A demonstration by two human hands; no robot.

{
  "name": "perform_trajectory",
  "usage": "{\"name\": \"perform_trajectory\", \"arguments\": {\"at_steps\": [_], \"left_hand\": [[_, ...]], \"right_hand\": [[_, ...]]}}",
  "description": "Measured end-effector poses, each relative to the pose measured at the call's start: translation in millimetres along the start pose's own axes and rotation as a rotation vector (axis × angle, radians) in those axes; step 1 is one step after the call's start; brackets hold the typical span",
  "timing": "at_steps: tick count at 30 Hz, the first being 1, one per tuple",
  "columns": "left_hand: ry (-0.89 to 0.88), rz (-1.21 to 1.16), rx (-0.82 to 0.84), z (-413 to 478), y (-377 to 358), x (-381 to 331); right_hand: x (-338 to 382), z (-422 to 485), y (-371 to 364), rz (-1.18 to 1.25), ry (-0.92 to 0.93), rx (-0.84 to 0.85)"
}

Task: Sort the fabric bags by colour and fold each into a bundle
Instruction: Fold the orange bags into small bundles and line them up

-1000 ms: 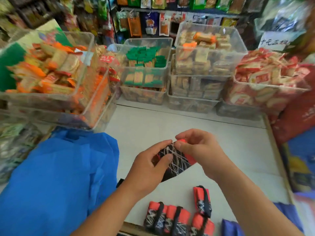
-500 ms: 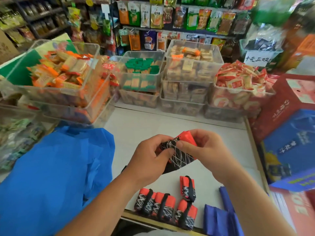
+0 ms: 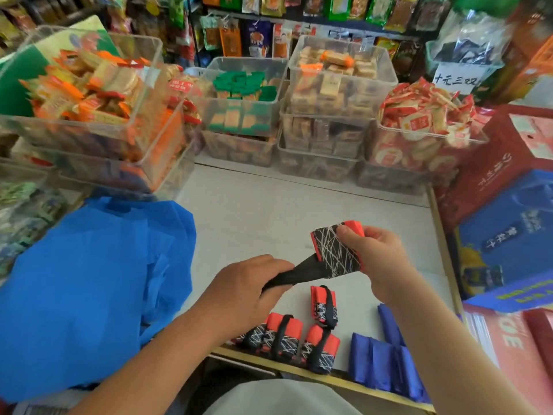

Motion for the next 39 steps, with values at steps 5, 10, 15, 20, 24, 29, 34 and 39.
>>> {"name": "perform_trajectory", "arguments": {"at_steps": [5, 10, 15, 20, 24, 29, 34, 39], "left_hand": [[0.222, -0.233, 0.069, -16, 13, 17], [0.248, -0.681, 0.006, -26, 33, 10], [0.373, -0.813, -0.253, -9, 25, 12], [0.900, -1.016, -0.144, 0, -9, 51], [0.949, -1.024, -0.117, 0, -14, 51], [0.650, -0.931, 0.036, -3, -1, 25], [0.456, -0.551, 0.329, -8, 6, 12], [0.285, -0.418, 0.382, -14, 37, 2]], "right_hand": [[-26, 6, 6, -0.019, -0.051, -0.070], [-43, 8, 8, 0.092, -0.228, 0.023], [-54, -12, -14, 0.204, -0.297, 0.129], [-46, -12, -9, 0.149, -0.109, 0.195], [-45, -2, 9, 0.061, -0.083, 0.085], [-55, 12, 29, -0.060, -0.079, -0.036], [-35, 30, 26, -0.159, -0.053, 0.008], [10, 52, 8, -0.237, -0.004, 0.157]]}}
Point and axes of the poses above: each hand's wrist, its own z-axis towards the middle knuckle, its own y-axis out of the back of the hand, x = y × z, the point moved 4 cm from there along z, towards the middle knuckle, and after that the axes turned 9 degrees about y, right-handed, at the moved point
